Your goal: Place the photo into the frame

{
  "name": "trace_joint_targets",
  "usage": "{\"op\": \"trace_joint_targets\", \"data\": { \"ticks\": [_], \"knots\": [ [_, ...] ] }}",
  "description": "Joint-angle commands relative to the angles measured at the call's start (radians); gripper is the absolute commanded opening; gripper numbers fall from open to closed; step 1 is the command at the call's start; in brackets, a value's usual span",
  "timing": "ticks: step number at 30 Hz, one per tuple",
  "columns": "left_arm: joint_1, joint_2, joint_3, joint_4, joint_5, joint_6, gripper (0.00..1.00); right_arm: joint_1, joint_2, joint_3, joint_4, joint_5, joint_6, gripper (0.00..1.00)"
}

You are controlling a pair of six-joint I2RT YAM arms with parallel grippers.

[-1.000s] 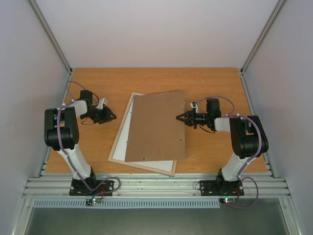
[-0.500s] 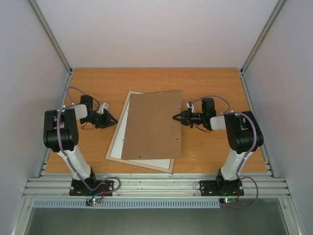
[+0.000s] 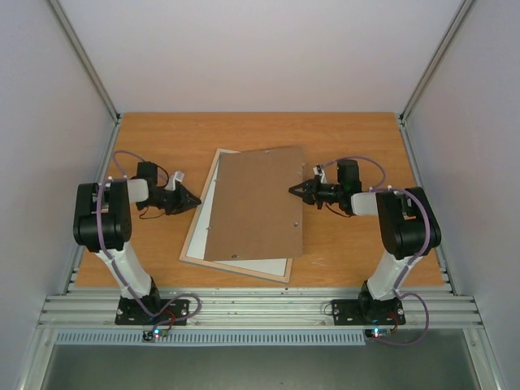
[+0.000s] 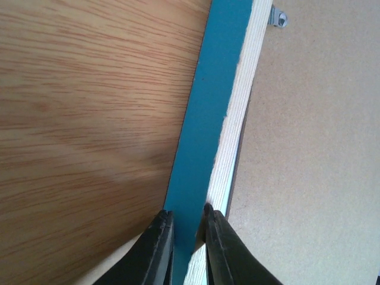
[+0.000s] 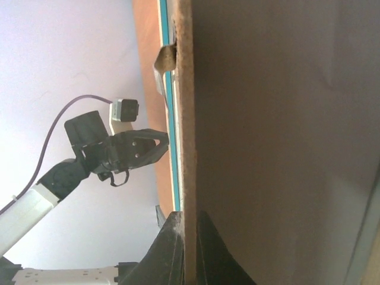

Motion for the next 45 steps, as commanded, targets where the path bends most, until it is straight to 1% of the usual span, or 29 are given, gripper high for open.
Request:
{"op": "trace_joint_targets", "data": {
  "ticks": [1,5,7,10,12,17,19,23,27,32,33,35,40,43,45],
  "knots": [
    [-0.023,0.016,-0.036,0.019,-0.025,-0.046,0.15,0.005,-0.053,-0.034,-0.178,0.076,0.053,0.01],
    [-0.023,0.017,-0.032,0.011,-0.052,-0.048,0.14,0.004,-0.066,-0.035,-0.169,0.060,0.098,0.01],
    [-0.022,0.021,-0.024,-0.005,-0.062,-0.042,0.13,-0.002,-0.075,-0.020,-0.178,0.068,0.095,0.01],
    [-0.018,0.013,-0.024,-0.015,-0.069,-0.032,0.12,-0.021,-0.108,-0.041,-0.171,0.056,0.116,0.01],
    [-0.014,0.008,-0.030,-0.009,-0.072,-0.031,0.12,-0.032,-0.128,-0.055,-0.178,0.050,0.103,0.01],
    [-0.009,0.005,-0.032,-0.013,-0.073,-0.033,0.13,-0.041,-0.219,-0.067,-0.259,0.070,0.072,0.01],
    [-0.010,0.003,-0.031,-0.013,-0.073,-0.027,0.14,-0.039,-0.231,-0.080,-0.245,0.092,0.058,0.01],
    [-0.021,0.010,-0.024,-0.019,-0.070,-0.021,0.14,-0.024,-0.164,-0.071,-0.208,0.169,-0.068,0.01],
    [-0.040,-0.004,-0.034,-0.007,-0.040,-0.032,0.14,-0.022,-0.066,-0.067,-0.114,0.173,-0.040,0.01],
    [-0.103,-0.021,-0.054,0.029,0.013,-0.062,0.17,-0.051,0.010,0.010,-0.069,0.161,-0.035,0.01],
    [-0.147,-0.022,-0.060,0.043,0.022,-0.067,0.17,-0.059,0.029,0.037,-0.069,0.147,-0.042,0.01],
    [-0.180,-0.021,-0.080,0.084,0.039,-0.081,0.17,-0.075,0.056,0.078,-0.093,0.129,-0.057,0.01],
    [-0.202,0.024,-0.094,0.157,0.091,-0.145,0.19,-0.103,0.095,0.156,-0.147,0.084,-0.094,0.01],
    [-0.202,0.046,-0.108,0.203,0.114,-0.179,0.21,-0.117,0.092,0.144,-0.131,0.061,-0.062,0.01],
    [-0.202,0.058,-0.107,0.220,0.124,-0.195,0.22,-0.119,0.069,0.104,-0.113,0.043,-0.032,0.01]
  ]
}}
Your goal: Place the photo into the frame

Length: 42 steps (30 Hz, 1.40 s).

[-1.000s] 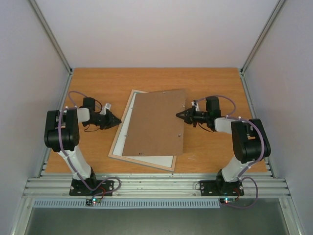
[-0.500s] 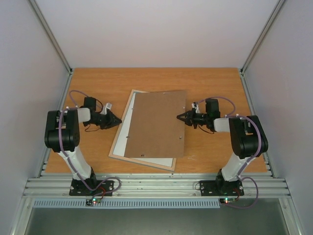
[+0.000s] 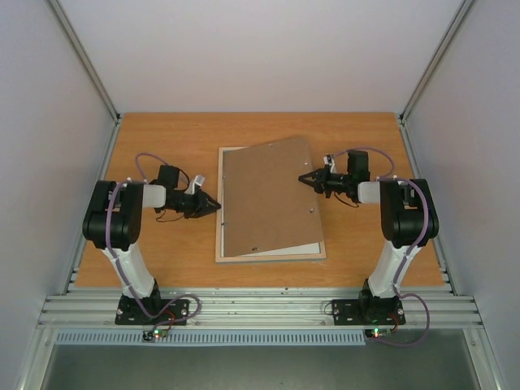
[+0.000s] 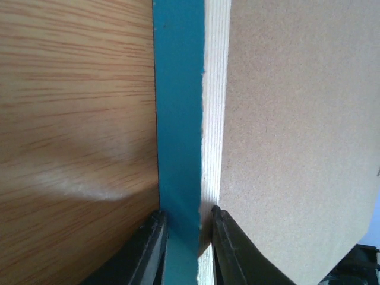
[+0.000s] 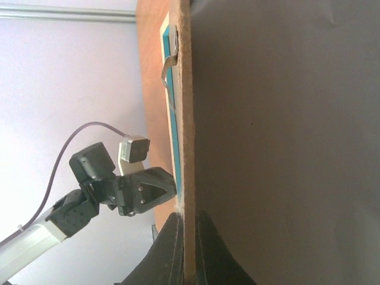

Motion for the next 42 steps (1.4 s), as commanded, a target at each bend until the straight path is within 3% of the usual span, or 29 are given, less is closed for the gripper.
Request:
{"op": "trace_joint_targets", "data": {
  "ticks": [1,13,20,25,31,42],
  "knots": [
    [-0.022,0.053,-0.032,0.026,0.067,-0.054,0.22,-0.008,-0.020,-0.060,0.013,0.062,0.085,0.01],
    [0.009,0.057,-0.034,0.026,0.012,-0.061,0.22,-0.018,-0.155,-0.071,-0.093,-0.076,0.187,0.01],
    [0.012,0.048,-0.031,0.009,-0.007,-0.042,0.22,-0.064,-0.171,-0.076,-0.275,-0.022,0.009,0.01],
    [0.009,0.057,-0.038,0.023,-0.013,-0.047,0.22,-0.037,-0.172,-0.155,-0.124,0.039,0.001,0.01],
    [0.009,0.057,-0.036,0.015,-0.026,-0.039,0.22,-0.037,-0.188,-0.115,-0.263,0.101,-0.183,0.01],
    [-0.011,0.056,-0.039,0.018,-0.032,-0.036,0.22,0.006,-0.121,-0.155,-0.093,0.147,-0.148,0.01]
  ]
}}
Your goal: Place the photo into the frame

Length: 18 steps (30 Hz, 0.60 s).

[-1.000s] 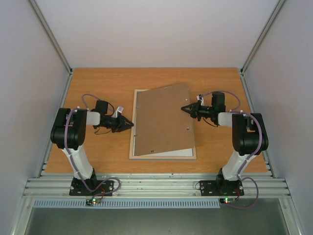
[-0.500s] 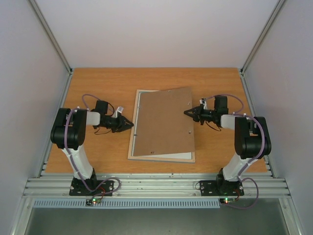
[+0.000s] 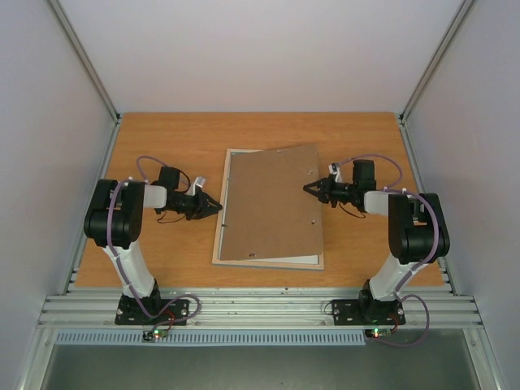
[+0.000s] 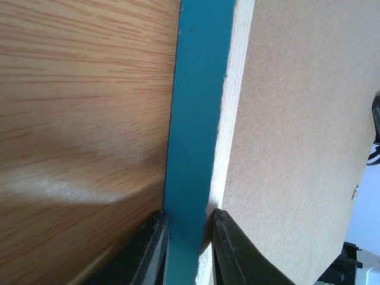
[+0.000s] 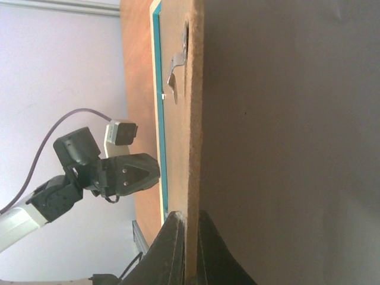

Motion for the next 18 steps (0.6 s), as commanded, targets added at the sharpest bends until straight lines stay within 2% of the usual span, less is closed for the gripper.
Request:
{"op": "trace_joint_targets", "data": {
  "ticks": [1,8,12,18],
  "knots": [
    [-0.014,0.030,-0.029,-0.018,-0.084,0.022,0.22,0.024,0.059,-0.007,0.033,0.087,0.000,0.01],
    [-0.014,0.045,-0.017,-0.035,-0.097,0.035,0.21,0.022,0.032,0.019,0.037,0.074,-0.024,0.01],
    [-0.014,0.055,-0.010,-0.043,-0.101,0.043,0.21,0.020,0.004,-0.014,0.134,-0.010,0.086,0.01],
    [-0.014,0.050,-0.009,-0.049,-0.105,0.046,0.21,-0.004,-0.021,0.020,0.032,0.009,0.022,0.01]
  ]
}}
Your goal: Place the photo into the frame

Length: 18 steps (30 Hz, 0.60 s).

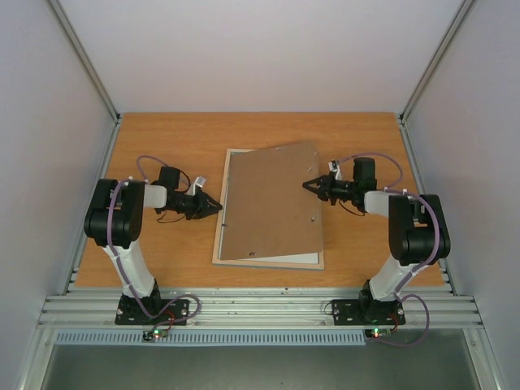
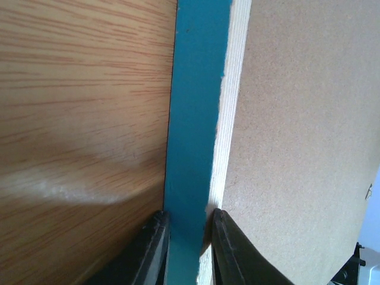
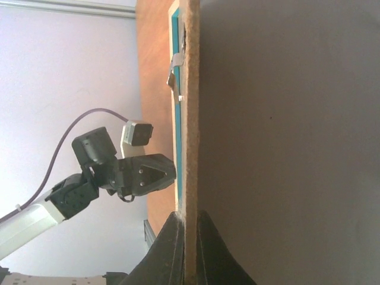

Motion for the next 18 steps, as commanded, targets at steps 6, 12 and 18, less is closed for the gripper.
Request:
{"op": "trace_joint_targets", "data": {
  "ticks": [6,12,18],
  "knots": [
    [-0.013,0.044,-0.012,-0.050,-0.100,0.031,0.21,-0.007,0.021,0.059,-0.057,0.046,-0.060,0.01],
    [-0.011,0.052,-0.008,-0.055,-0.099,0.035,0.21,-0.047,-0.014,0.060,-0.071,-0.023,-0.054,0.01],
    [-0.011,0.058,-0.003,-0.055,-0.098,0.031,0.21,-0.053,-0.061,0.050,-0.099,-0.027,-0.069,0.01]
  ]
}}
